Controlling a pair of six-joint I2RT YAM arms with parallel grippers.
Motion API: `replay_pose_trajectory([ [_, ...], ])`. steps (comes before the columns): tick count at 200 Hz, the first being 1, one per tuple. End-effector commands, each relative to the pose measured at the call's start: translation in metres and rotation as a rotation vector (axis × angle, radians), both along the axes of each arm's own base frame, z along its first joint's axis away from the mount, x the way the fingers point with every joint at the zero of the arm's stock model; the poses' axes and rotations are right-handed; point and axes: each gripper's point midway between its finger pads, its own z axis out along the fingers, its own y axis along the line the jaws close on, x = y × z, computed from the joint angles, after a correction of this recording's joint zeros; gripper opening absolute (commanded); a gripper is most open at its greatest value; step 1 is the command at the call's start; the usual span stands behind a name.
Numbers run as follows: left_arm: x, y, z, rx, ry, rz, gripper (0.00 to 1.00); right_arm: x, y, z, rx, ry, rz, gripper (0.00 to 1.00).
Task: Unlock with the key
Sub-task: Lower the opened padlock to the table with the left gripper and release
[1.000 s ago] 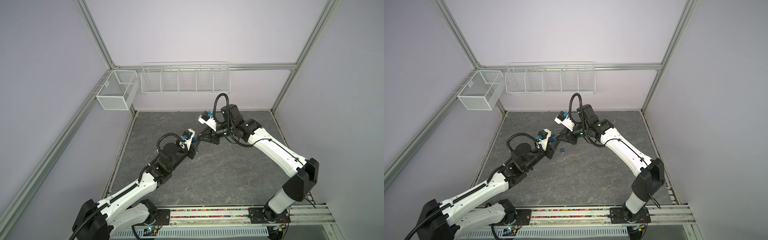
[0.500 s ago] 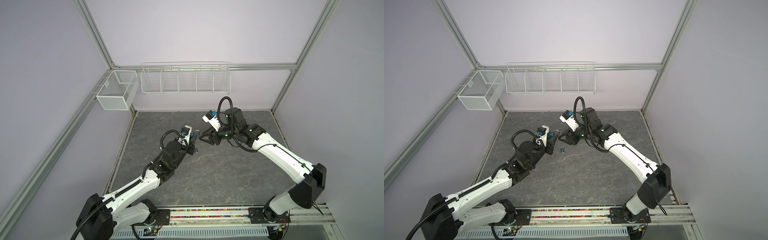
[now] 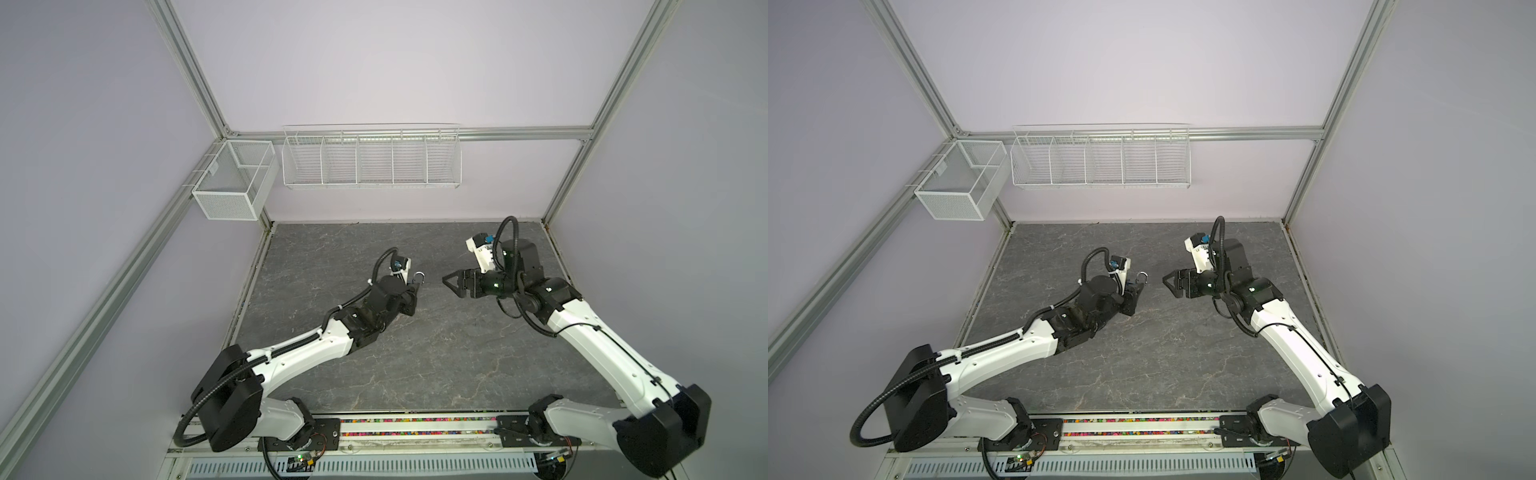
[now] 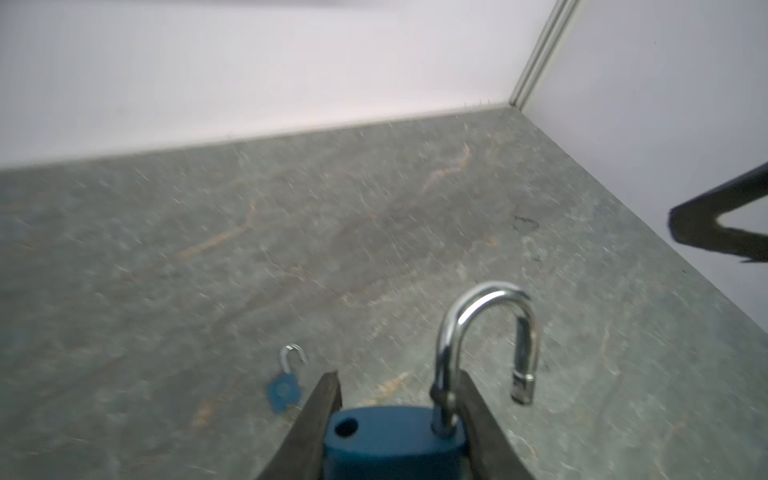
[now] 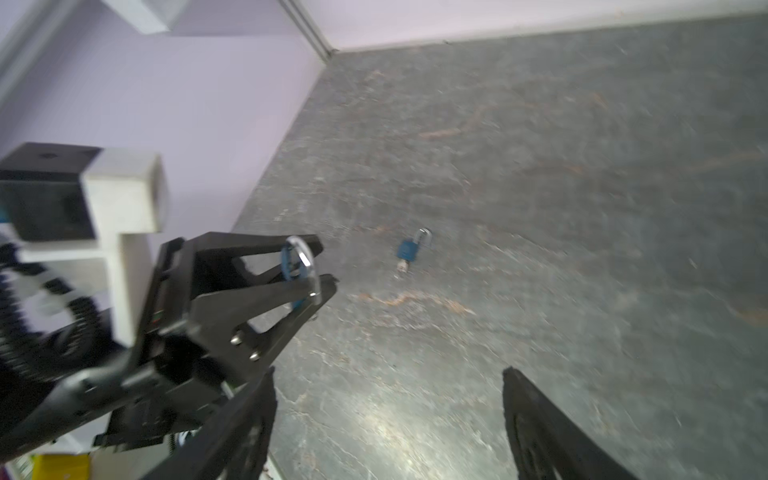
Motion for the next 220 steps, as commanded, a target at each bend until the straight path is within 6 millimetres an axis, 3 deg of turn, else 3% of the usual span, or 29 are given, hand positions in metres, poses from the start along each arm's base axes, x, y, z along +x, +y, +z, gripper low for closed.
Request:
replay_pose_trajectory([
  [1, -0.011, -0.019, -0.029, -0.077, 0.224, 0.031, 0.00, -0.006, -0.034, -0.034, -0.028, 0.123, -0.164, 0.87],
  [28, -0.015, -0.035, -0.068, 0.059, 0.329, 0.046, 0.00, -0.010, -0.052, -0.055, -0.042, 0.157, -0.241, 0.89],
  [31, -0.015, -0.036, -0.071, 0.073, 0.342, 0.047, 0.00, -0.015, -0.055, -0.066, -0.051, 0.182, -0.247, 0.89],
  [39, -0.017, -0.040, -0.084, 0.119, 0.397, 0.049, 0.00, -0.017, -0.057, -0.073, -0.059, 0.191, -0.252, 0.89],
  [74, -0.016, -0.053, -0.128, 0.245, 0.507, 0.060, 0.00, -0.020, -0.075, -0.091, -0.121, 0.225, -0.312, 0.91],
  [111, -0.009, -0.052, -0.151, 0.320, 0.522, 0.097, 0.00, -0.019, -0.081, -0.098, -0.115, 0.236, -0.329, 0.93],
  [162, -0.009, -0.039, -0.167, 0.409, 0.536, 0.136, 0.00, -0.016, -0.081, -0.103, -0.111, 0.248, -0.323, 0.93],
  [184, -0.011, -0.037, -0.171, 0.417, 0.546, 0.139, 0.11, -0.015, -0.082, -0.101, -0.115, 0.234, -0.330, 0.93],
  [203, -0.011, -0.038, -0.167, 0.410, 0.546, 0.138, 0.32, -0.014, -0.084, -0.100, -0.123, 0.222, -0.337, 0.93],
  [220, -0.010, -0.039, -0.159, 0.402, 0.534, 0.133, 0.44, -0.012, -0.088, -0.101, -0.140, 0.215, -0.355, 0.93],
])
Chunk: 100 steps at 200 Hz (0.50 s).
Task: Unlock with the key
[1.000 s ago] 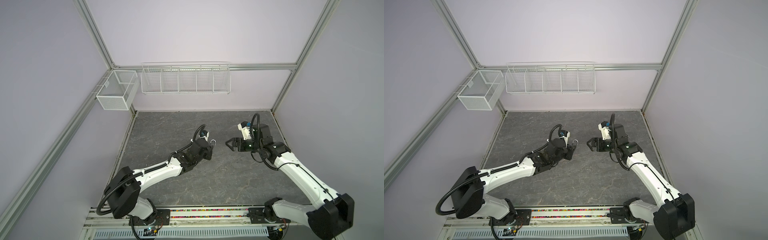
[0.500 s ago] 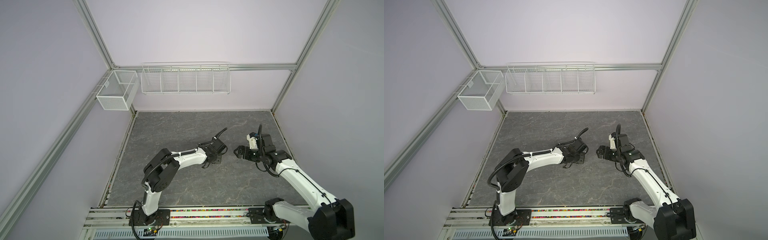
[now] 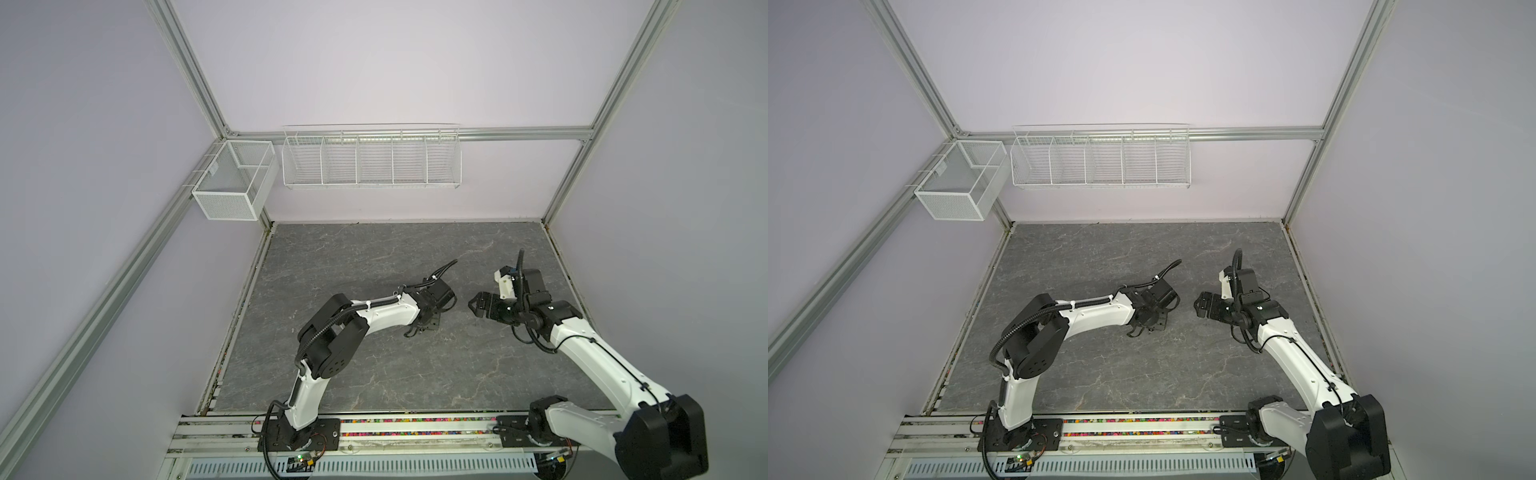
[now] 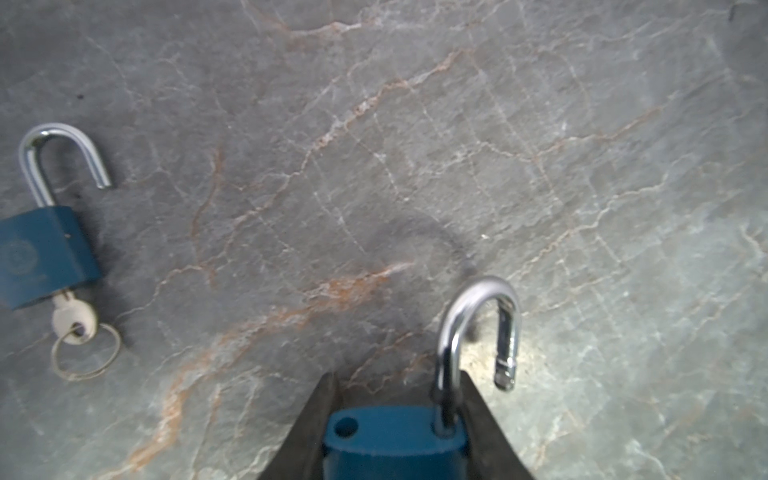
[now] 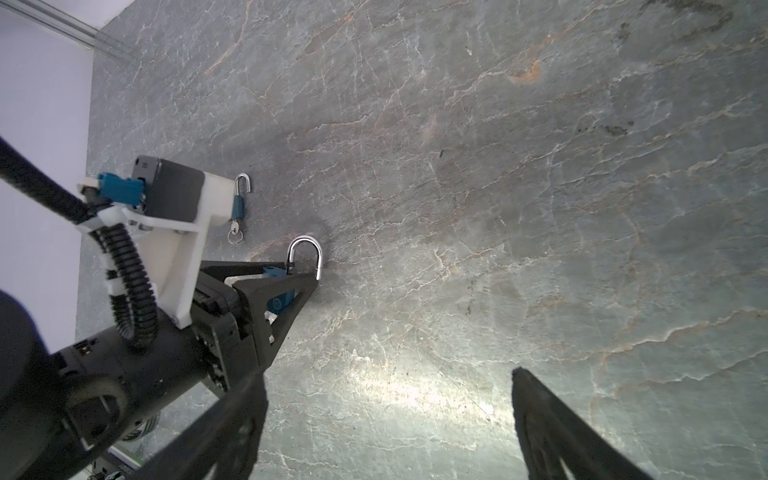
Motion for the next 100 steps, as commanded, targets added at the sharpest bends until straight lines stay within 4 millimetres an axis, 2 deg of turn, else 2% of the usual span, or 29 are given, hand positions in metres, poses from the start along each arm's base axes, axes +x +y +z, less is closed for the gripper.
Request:
replay_pose_trajectory([
  [1, 0.000, 0.002, 0.011, 0.009, -0.009, 0.015, 0.45, 0.003, -0.008, -0.002, -0.026, -0.016, -0.029, 0.93],
  [26, 0.000, 0.000, 0.034, -0.019, -0.023, -0.002, 0.65, 0.008, -0.018, 0.000, -0.076, -0.034, -0.064, 0.93],
  [37, -0.002, 0.000, 0.048, -0.038, -0.028, -0.011, 0.80, 0.011, -0.029, 0.002, -0.129, -0.048, -0.095, 0.95],
  [52, -0.005, 0.003, 0.071, -0.070, -0.045, -0.022, 0.85, 0.017, -0.049, 0.008, -0.210, -0.078, -0.161, 1.00],
  [57, -0.004, 0.005, 0.080, -0.079, -0.058, -0.011, 0.87, 0.020, -0.058, 0.012, -0.241, -0.096, -0.193, 0.94],
  [60, -0.004, 0.009, 0.086, -0.081, -0.068, 0.003, 0.89, 0.021, -0.063, 0.014, -0.261, -0.103, -0.214, 0.90],
  [80, 0.009, 0.034, 0.129, -0.090, -0.167, 0.059, 0.95, 0.029, -0.101, 0.029, -0.392, -0.173, -0.355, 0.89],
  [81, 0.010, 0.035, 0.131, -0.091, -0.173, 0.064, 0.96, 0.030, -0.109, 0.029, -0.406, -0.175, -0.381, 0.89],
  [87, 0.016, 0.048, 0.145, -0.098, -0.214, 0.095, 0.99, 0.031, -0.126, 0.033, -0.447, -0.195, -0.449, 0.89],
  [100, 0.034, 0.081, 0.167, -0.124, -0.284, 0.181, 1.00, 0.035, -0.150, 0.036, -0.509, -0.247, -0.540, 0.89],
])
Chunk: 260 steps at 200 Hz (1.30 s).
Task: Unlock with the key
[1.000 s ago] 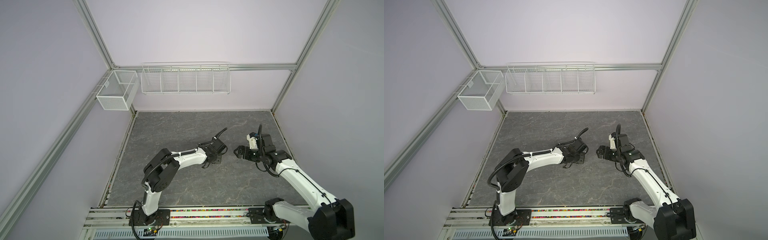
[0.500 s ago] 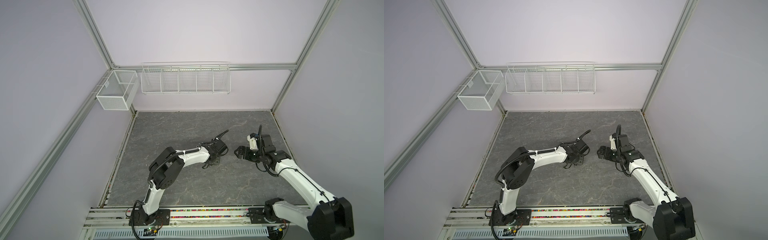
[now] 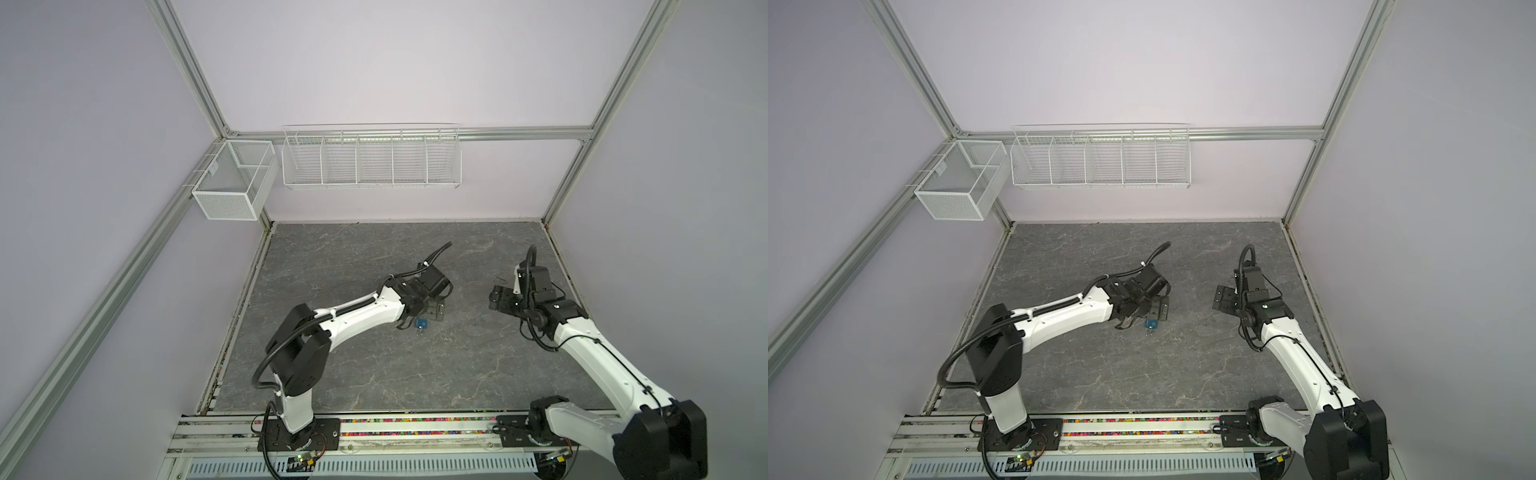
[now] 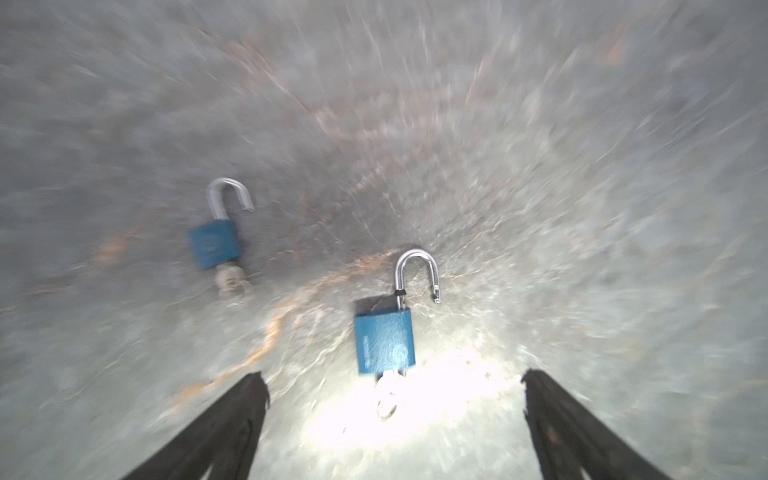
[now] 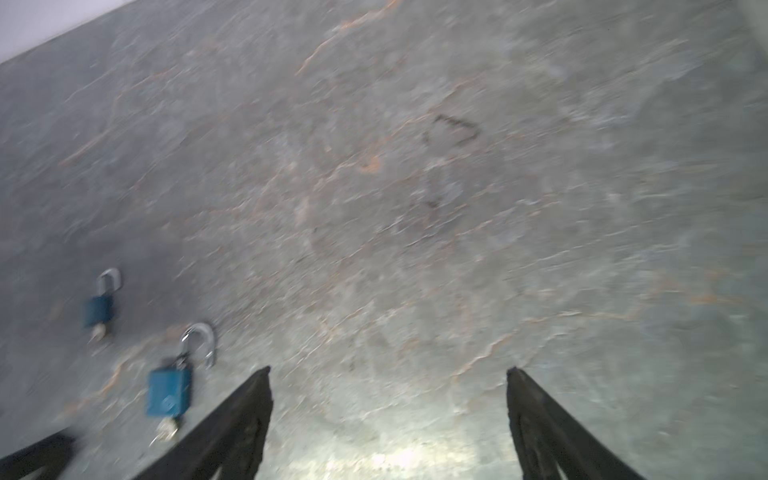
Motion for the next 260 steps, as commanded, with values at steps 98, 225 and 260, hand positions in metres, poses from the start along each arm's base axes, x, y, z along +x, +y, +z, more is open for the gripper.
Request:
replay_pose_trajectory([
  [98, 0.086, 0.378, 0.042, 0.152, -0.656, 0.738, 0.99, 0.065, -0.090, -0.030, -0.292, -0.368, -0.133, 0.89],
  [225, 0.088, 0.377, 0.002, 0.138, -0.751, 0.613, 0.99, 0.081, -0.043, -0.054, -0.278, -0.477, 0.147, 0.88],
  [260, 0.097, 0.363, -0.028, 0.103, -0.755, 0.537, 0.99, 0.080, -0.043, -0.055, -0.276, -0.467, 0.147, 0.88],
])
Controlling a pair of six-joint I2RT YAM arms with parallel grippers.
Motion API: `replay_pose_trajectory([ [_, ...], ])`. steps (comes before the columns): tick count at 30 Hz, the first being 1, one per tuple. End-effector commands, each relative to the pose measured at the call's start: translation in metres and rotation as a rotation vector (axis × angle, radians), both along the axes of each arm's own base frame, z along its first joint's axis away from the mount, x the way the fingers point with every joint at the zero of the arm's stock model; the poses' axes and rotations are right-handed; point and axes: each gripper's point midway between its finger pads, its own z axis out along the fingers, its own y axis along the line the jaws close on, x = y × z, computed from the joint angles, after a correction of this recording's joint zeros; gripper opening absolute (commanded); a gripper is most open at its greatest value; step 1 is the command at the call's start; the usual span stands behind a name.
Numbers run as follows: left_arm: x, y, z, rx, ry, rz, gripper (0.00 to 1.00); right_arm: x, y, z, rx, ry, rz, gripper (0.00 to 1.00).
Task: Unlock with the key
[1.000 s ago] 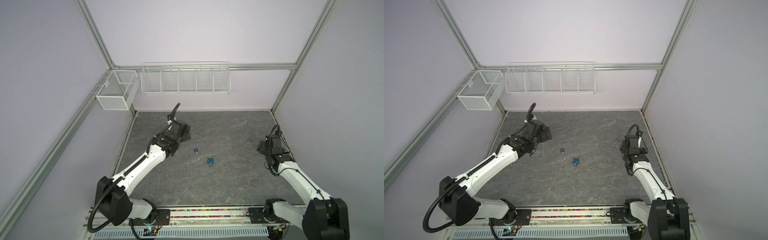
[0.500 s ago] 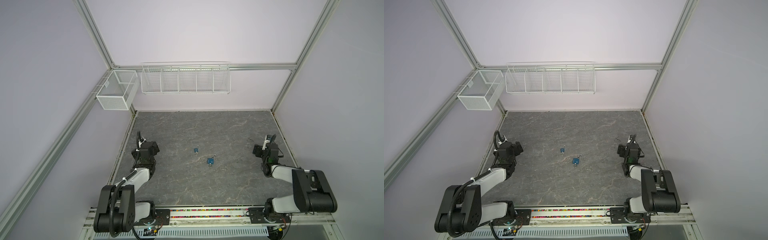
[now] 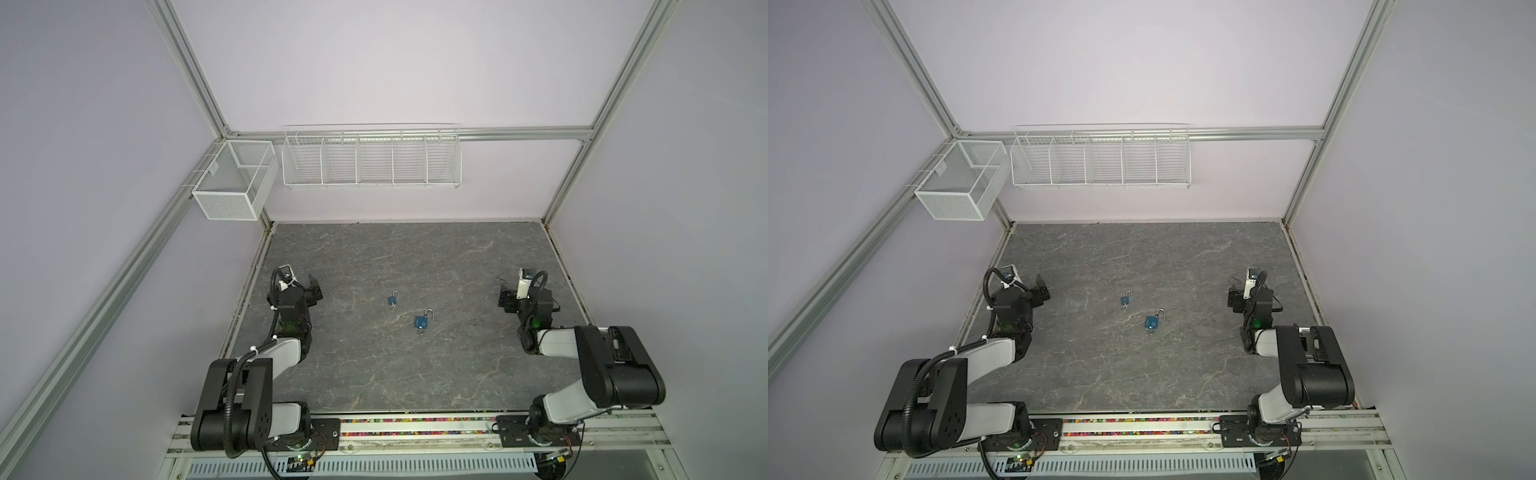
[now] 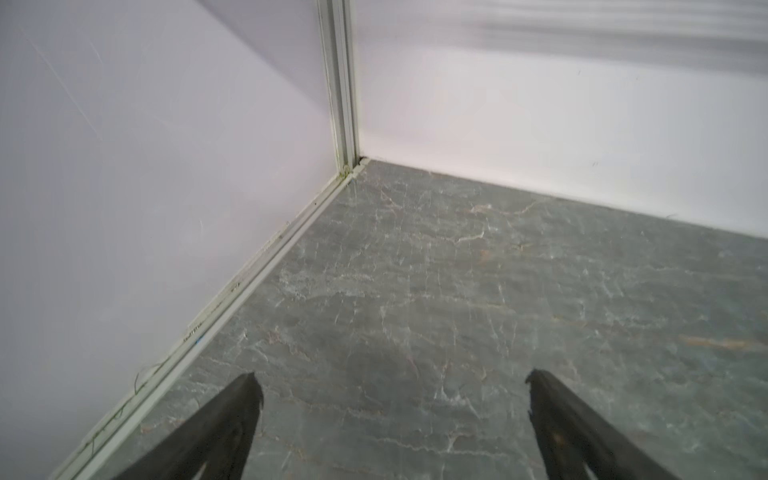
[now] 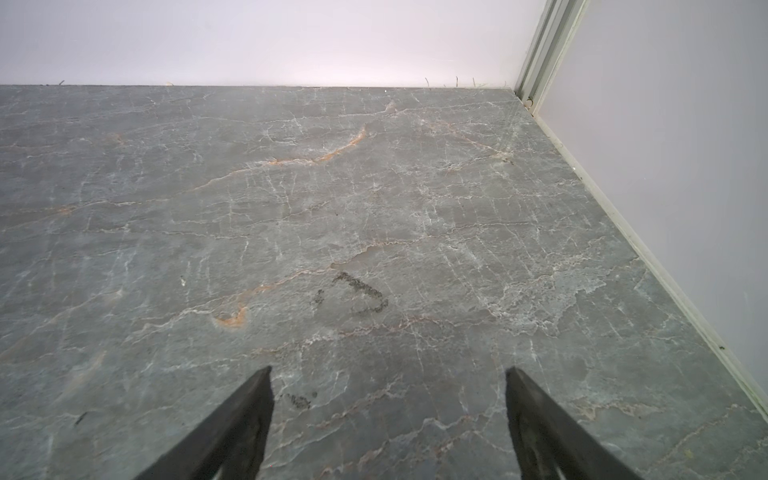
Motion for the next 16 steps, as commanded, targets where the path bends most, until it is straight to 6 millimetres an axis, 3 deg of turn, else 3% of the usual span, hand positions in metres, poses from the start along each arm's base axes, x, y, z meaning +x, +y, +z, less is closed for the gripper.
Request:
replay_pose_trajectory([
  [1, 0.010, -0.008, -0.009, 0.022, -0.047, -0.060, 0.99, 0.005, 0.004, 0.012, -0.019, -0.042, 0.024, 0.88],
  [2, 0.016, -0.006, -0.005, 0.036, -0.100, -0.047, 0.99, 0.005, 0.005, 0.012, -0.019, -0.044, 0.026, 0.88],
  [4, 0.017, 0.004, -0.012, -0.010, 0.028, 0.027, 0.99, 0.005, 0.004, 0.012, -0.019, -0.042, 0.024, 0.88],
  [5, 0.017, 0.004, -0.013, 0.011, 0.005, 0.032, 0.99, 0.005, 0.004, 0.013, -0.019, -0.044, 0.024, 0.88],
  [6, 0.017, 0.004, -0.008, 0.027, -0.064, 0.023, 0.99, 0.005, 0.004, 0.012, -0.019, -0.042, 0.024, 0.88],
  [9, 0.017, 0.005, -0.012, 0.001, 0.020, 0.045, 0.99, 0.005, 0.004, 0.012, -0.020, -0.042, 0.025, 0.88],
  [12, 0.015, 0.004, -0.006, 0.025, -0.073, 0.029, 0.99, 0.006, 0.004, 0.011, -0.020, -0.034, 0.025, 0.88],
  [16, 0.016, 0.004, -0.010, 0.020, -0.027, 0.032, 0.99, 0.004, 0.004, 0.013, -0.020, -0.045, 0.024, 0.88],
])
